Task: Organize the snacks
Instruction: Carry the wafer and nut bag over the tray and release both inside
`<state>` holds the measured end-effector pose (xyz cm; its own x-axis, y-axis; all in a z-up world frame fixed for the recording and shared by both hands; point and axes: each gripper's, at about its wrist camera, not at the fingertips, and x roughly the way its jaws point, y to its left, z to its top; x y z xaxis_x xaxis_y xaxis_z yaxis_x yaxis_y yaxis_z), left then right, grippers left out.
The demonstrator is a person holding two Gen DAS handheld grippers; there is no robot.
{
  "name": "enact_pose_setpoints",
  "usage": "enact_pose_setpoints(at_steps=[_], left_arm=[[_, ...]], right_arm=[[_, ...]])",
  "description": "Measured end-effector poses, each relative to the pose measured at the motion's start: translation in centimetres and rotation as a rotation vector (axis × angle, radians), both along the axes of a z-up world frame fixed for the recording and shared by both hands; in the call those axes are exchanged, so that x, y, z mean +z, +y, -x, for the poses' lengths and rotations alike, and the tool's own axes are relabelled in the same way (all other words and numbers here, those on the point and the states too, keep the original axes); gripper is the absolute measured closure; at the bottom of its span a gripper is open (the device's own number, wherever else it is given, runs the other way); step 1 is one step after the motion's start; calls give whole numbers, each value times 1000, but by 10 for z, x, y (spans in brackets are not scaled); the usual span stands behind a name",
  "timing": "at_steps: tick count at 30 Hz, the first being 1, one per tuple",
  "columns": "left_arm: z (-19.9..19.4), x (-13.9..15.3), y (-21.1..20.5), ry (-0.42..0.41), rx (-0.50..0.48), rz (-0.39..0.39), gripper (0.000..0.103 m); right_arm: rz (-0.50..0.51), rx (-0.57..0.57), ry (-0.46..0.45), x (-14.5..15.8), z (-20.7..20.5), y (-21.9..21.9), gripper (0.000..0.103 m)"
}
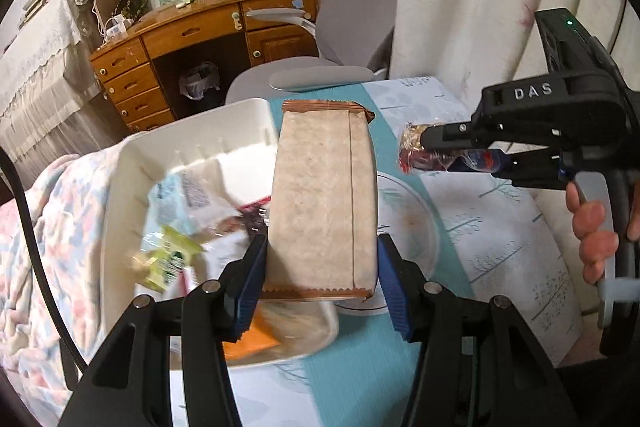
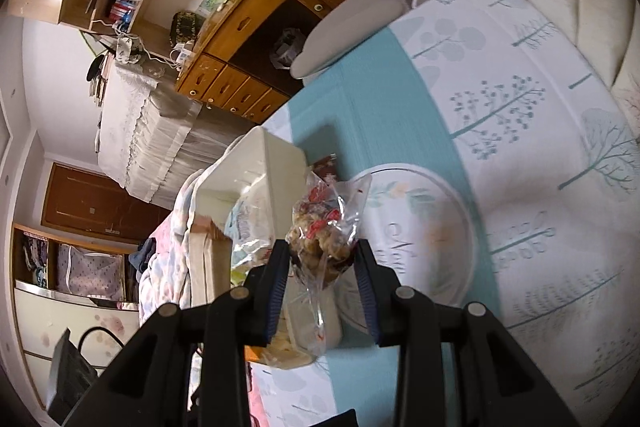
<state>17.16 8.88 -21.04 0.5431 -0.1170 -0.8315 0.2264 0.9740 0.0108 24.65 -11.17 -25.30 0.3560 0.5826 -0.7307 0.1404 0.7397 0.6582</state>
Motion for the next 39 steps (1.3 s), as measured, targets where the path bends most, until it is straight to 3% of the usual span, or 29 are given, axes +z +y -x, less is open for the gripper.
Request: enact_pose_setpoints(at_steps=[12, 18, 23, 26, 28, 29, 35, 39], left_arm=[[-20, -17, 93, 16, 31, -7, 51], [-29, -28, 129, 30, 64, -9, 51], [-33, -31, 151, 46, 101, 25, 50], [-34, -29, 158, 51, 106, 36, 48], [-36, -28, 161, 75, 114, 56, 32], [-37, -28, 161, 92, 119, 63, 29], [-38, -19, 159, 166, 140, 74, 24], [-36, -11, 155, 194, 145, 70, 21]], right_arm=[[104, 27, -54, 2, 8, 94, 69], [243, 92, -62, 1, 11, 145, 69], [287, 134, -59, 0, 13, 171, 69], [318, 159, -62, 1, 15, 180, 55], [334, 175, -69, 5, 16, 184, 48], [341, 182, -73, 7, 17, 185, 48], [408, 220, -103, 23, 23, 176, 46], [469, 248, -173, 34, 27, 162, 28]])
